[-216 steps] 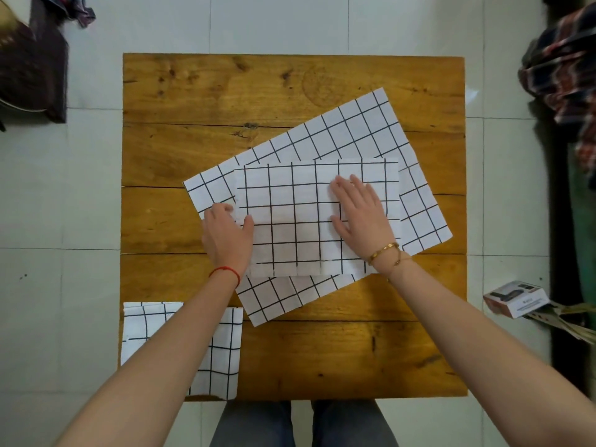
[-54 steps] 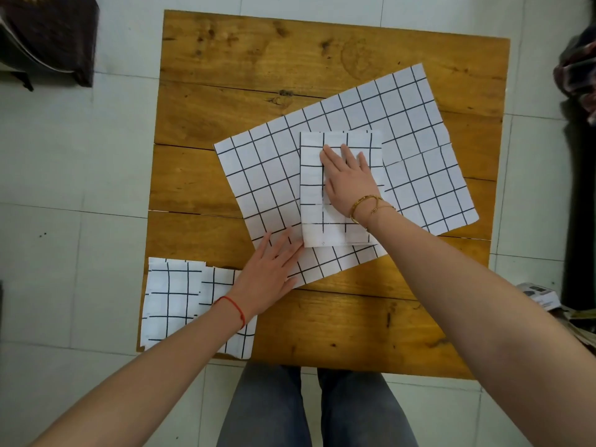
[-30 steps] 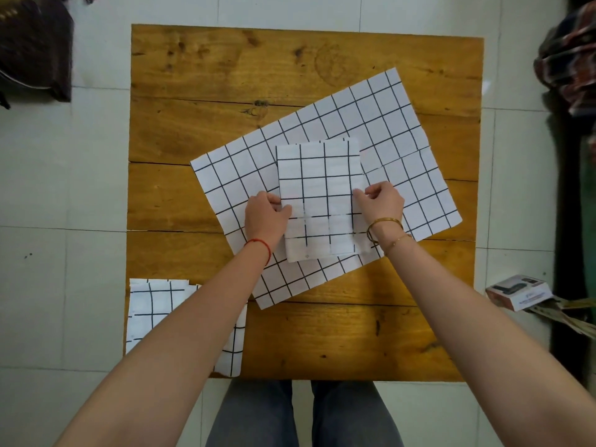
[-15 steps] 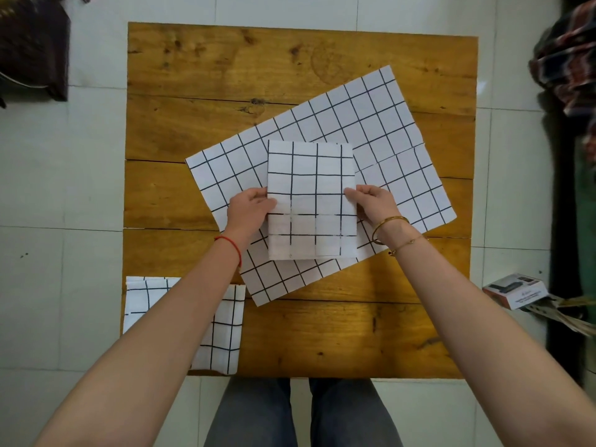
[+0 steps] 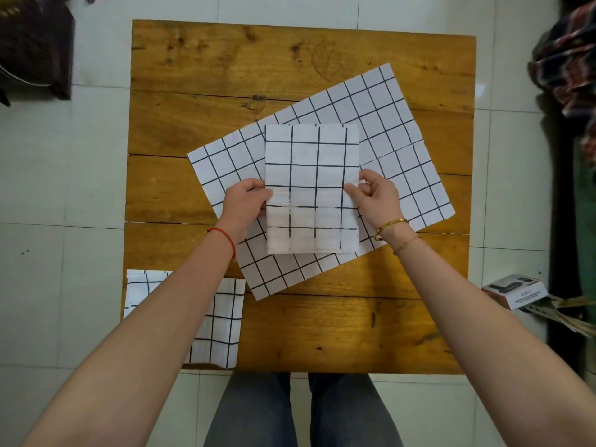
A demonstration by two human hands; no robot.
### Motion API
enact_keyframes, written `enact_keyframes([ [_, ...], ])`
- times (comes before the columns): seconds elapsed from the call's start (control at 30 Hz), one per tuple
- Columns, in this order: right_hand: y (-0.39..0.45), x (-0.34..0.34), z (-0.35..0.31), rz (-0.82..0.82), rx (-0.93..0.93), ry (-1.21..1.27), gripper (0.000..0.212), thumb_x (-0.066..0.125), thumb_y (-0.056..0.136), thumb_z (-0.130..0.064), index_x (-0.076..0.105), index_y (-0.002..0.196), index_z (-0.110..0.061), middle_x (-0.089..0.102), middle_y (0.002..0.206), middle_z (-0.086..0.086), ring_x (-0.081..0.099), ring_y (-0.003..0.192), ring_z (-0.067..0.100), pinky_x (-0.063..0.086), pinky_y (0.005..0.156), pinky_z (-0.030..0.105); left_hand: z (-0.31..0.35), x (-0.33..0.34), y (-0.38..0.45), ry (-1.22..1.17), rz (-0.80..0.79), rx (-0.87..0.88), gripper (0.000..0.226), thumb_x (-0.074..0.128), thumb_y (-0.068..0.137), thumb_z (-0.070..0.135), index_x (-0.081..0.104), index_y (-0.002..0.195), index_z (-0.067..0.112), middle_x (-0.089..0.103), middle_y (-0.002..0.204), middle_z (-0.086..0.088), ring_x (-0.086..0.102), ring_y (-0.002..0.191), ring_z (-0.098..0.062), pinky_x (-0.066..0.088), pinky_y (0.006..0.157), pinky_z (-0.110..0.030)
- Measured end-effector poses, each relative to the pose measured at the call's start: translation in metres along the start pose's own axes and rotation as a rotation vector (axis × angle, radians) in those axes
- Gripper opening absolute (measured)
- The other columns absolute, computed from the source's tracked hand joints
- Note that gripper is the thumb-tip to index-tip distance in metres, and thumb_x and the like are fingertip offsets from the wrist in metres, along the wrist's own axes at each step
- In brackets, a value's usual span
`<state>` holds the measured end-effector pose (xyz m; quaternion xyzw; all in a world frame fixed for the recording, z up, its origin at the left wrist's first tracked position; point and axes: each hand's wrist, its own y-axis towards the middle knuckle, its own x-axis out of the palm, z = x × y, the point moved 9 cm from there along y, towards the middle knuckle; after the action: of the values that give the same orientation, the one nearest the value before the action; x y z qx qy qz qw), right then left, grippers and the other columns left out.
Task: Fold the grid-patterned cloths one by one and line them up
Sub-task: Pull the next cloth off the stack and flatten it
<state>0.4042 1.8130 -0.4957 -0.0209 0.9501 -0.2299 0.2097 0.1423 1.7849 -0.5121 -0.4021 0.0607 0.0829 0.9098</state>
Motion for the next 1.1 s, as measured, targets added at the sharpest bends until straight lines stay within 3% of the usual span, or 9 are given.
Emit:
enact_keyframes([
  [0.13, -0.001, -0.004, 0.0, 0.014, -0.059, 0.038, 0.031, 0.064, 0.086, -0.023, 0.061, 0.074, 0.006, 0.043, 0.059, 0.006, 0.035, 0.057, 0.015, 0.032, 0.056, 0.022, 0.005, 0.002, -0.005, -0.048, -0.03, 0.014, 0.021, 0.06, 0.09, 0.0, 0.066, 0.083, 0.018, 0.064, 0.083, -0.007, 0.059, 0.068, -0.017, 0.057, 0.065, -0.023],
  [0.23, -0.003, -0.006, 0.001, 0.028, -0.02, 0.106, 0.024, 0.063, 0.085, 0.002, 0.072, 0.073, -0.016, 0.057, 0.054, -0.017, 0.049, 0.054, 0.003, 0.041, 0.056, 0.017, 0.002, 0.004, -0.005, -0.076, -0.042, -0.01, 0.022, 0.057, 0.091, 0.0, 0.069, 0.084, 0.016, 0.062, 0.08, -0.007, 0.056, 0.068, -0.019, 0.057, 0.066, -0.022],
  [0.37, -0.007, 0.0, -0.006, -0.052, -0.089, 0.099, 0.044, 0.042, 0.081, 0.017, 0.076, 0.087, -0.01, 0.075, 0.088, -0.003, 0.069, 0.082, 0.018, 0.056, 0.076, 0.026, 0.0, 0.007, -0.003, -0.033, -0.087, 0.054, 0.022, 0.053, 0.092, -0.004, 0.073, 0.091, 0.006, 0.071, 0.099, -0.004, 0.066, 0.09, -0.016, 0.057, 0.078, -0.023],
  [0.53, -0.004, 0.008, 0.007, -0.124, -0.064, -0.05, 0.053, 0.033, 0.083, 0.016, 0.075, 0.09, -0.016, 0.071, 0.109, 0.004, 0.045, 0.042, 0.001, 0.034, 0.043, 0.011, -0.002, 0.005, 0.006, 0.242, -0.029, 0.202, 0.029, 0.052, 0.092, -0.005, 0.076, 0.095, 0.011, 0.072, 0.104, -0.005, 0.066, 0.088, -0.009, 0.053, 0.076, -0.014],
  [0.63, 0.0, 0.009, 0.016, -0.116, -0.037, -0.12, 0.052, 0.035, 0.087, 0.012, 0.074, 0.097, -0.021, 0.068, 0.114, -0.001, 0.063, 0.086, -0.003, 0.049, 0.075, 0.01, 0.002, 0.01, 0.003, 0.364, -0.003, 0.309, 0.037, 0.045, 0.091, -0.006, 0.076, 0.099, 0.014, 0.072, 0.105, -0.002, 0.067, 0.098, -0.016, 0.053, 0.091, -0.024],
  [0.7, 0.0, 0.009, 0.014, -0.095, -0.053, -0.137, 0.049, 0.037, 0.088, 0.01, 0.073, 0.098, -0.022, 0.067, 0.116, -0.001, 0.058, 0.112, 0.009, 0.041, 0.102, 0.017, 0.009, 0.014, -0.004, 0.47, 0.024, 0.435, 0.035, 0.047, 0.089, -0.003, 0.074, 0.103, 0.013, 0.07, 0.11, -0.001, 0.062, 0.106, -0.014, 0.046, 0.098, -0.021],
  [0.83, -0.004, 0.012, 0.004, -0.067, -0.146, -0.298, 0.041, 0.041, 0.088, 0.006, 0.074, 0.099, -0.017, 0.061, 0.12, 0.001, 0.049, 0.114, 0.014, 0.035, 0.096, 0.014, 0.007, 0.026, -0.02, 0.77, 0.028, 0.586, 0.037, 0.059, 0.09, 0.013, 0.061, 0.127, 0.012, 0.054, 0.132, -0.004, 0.044, 0.126, -0.02, 0.035, 0.108, -0.03],
  [1.0, -0.019, 0.02, -0.019, 0.092, -0.408, -0.643, 0.027, 0.05, 0.083, -0.009, 0.067, 0.103, -0.015, 0.059, 0.112, 0.004, 0.046, 0.11, 0.025, 0.041, 0.094, 0.036, -0.002, 0.027, -0.034, 1.045, 0.033, 0.7, 0.057, 0.062, 0.09, 0.025, 0.043, 0.143, 0.012, 0.041, 0.147, -0.006, 0.032, 0.137, -0.024, 0.03, 0.112, -0.04],
  [1.1, -0.03, 0.052, -0.033, 0.003, -0.56, -0.752, 0.035, 0.049, 0.084, -0.013, 0.06, 0.118, -0.011, 0.059, 0.122, 0.004, 0.046, 0.117, 0.027, 0.04, 0.099, 0.038, -0.011, 0.029, -0.036, 1.244, 0.002, 0.747, 0.062, 0.059, 0.091, 0.032, 0.039, 0.145, 0.012, 0.038, 0.15, -0.006, 0.03, 0.139, -0.027, 0.027, 0.113, -0.042],
])
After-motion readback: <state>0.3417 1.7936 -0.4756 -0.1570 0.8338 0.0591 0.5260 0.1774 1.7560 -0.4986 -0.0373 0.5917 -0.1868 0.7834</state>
